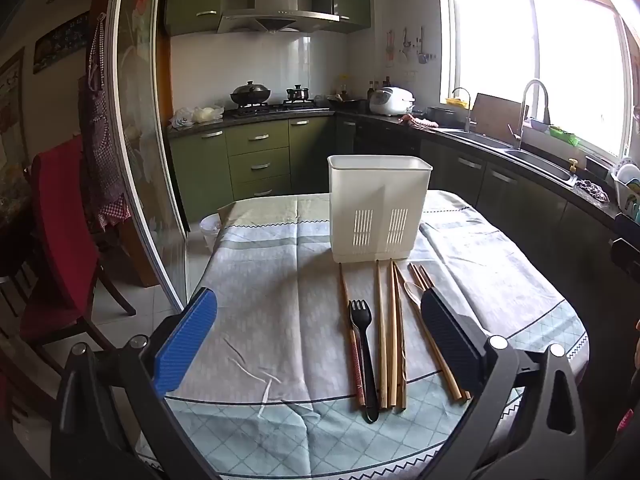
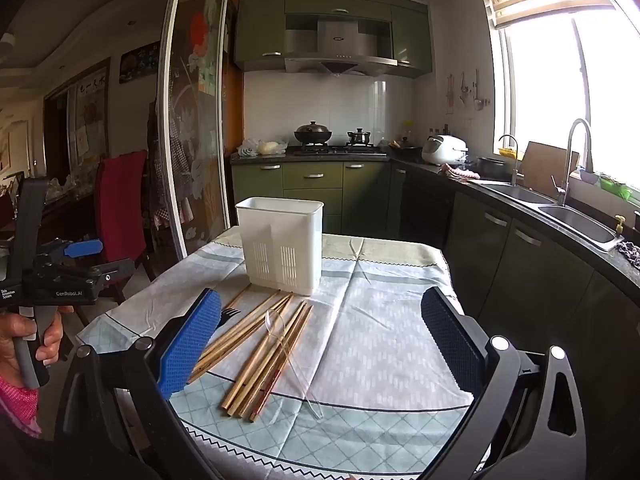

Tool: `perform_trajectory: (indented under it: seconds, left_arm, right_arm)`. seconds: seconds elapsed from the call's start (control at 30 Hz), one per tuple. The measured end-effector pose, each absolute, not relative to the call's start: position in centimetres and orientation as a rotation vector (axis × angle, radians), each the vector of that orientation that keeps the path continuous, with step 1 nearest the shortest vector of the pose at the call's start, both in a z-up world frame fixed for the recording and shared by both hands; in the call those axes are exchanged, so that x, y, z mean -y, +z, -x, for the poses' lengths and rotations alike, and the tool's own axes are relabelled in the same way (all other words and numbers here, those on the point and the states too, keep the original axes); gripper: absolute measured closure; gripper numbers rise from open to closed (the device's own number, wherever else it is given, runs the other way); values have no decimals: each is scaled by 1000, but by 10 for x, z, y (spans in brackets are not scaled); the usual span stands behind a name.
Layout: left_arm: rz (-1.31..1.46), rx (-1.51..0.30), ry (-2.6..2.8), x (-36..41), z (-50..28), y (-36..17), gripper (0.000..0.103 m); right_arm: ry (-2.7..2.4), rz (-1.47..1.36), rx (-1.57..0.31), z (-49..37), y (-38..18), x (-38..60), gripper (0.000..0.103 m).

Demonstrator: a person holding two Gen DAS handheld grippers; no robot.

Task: Organize utensils

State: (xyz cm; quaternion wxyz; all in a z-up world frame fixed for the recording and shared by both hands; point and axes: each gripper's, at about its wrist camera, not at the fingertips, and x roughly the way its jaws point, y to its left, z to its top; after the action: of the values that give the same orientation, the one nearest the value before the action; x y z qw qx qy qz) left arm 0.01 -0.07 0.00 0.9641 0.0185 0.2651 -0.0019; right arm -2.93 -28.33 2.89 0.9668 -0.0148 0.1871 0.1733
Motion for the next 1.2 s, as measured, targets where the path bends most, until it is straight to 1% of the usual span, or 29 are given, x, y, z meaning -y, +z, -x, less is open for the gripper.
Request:
perform_trajectory:
  seconds: [0.3, 0.37, 1.2]
  left_arm:
    - [-29, -546, -5, 4, -2, -2, 6]
    - [-27, -547, -7, 1, -2, -10, 6]
    - [-17, -562, -9, -1, -4, -6, 6]
  right_arm:
    - [351, 28, -382, 29, 28, 283, 4]
    - [352, 26, -383, 29, 29, 283, 4]
    - [351, 30, -390, 25, 23, 282, 4]
